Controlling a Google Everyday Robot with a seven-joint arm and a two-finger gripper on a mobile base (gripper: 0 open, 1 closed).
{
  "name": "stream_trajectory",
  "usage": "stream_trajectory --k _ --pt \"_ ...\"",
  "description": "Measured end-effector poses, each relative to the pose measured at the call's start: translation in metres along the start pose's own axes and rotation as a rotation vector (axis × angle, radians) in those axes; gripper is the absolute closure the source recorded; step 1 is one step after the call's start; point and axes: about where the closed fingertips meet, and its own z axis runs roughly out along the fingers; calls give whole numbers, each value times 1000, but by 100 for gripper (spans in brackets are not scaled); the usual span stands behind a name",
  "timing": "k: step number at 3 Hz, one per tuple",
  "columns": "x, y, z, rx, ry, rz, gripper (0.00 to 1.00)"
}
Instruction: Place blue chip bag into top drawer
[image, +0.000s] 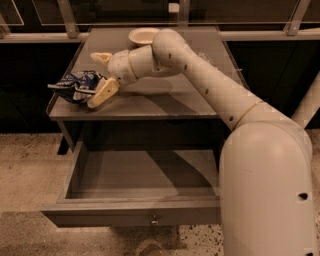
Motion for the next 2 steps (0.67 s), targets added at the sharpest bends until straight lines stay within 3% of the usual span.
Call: stream_trajectory --k 1,2 --pt "2 0 5 -6 18 -8 17" --pt "2 0 5 -6 18 -8 41"
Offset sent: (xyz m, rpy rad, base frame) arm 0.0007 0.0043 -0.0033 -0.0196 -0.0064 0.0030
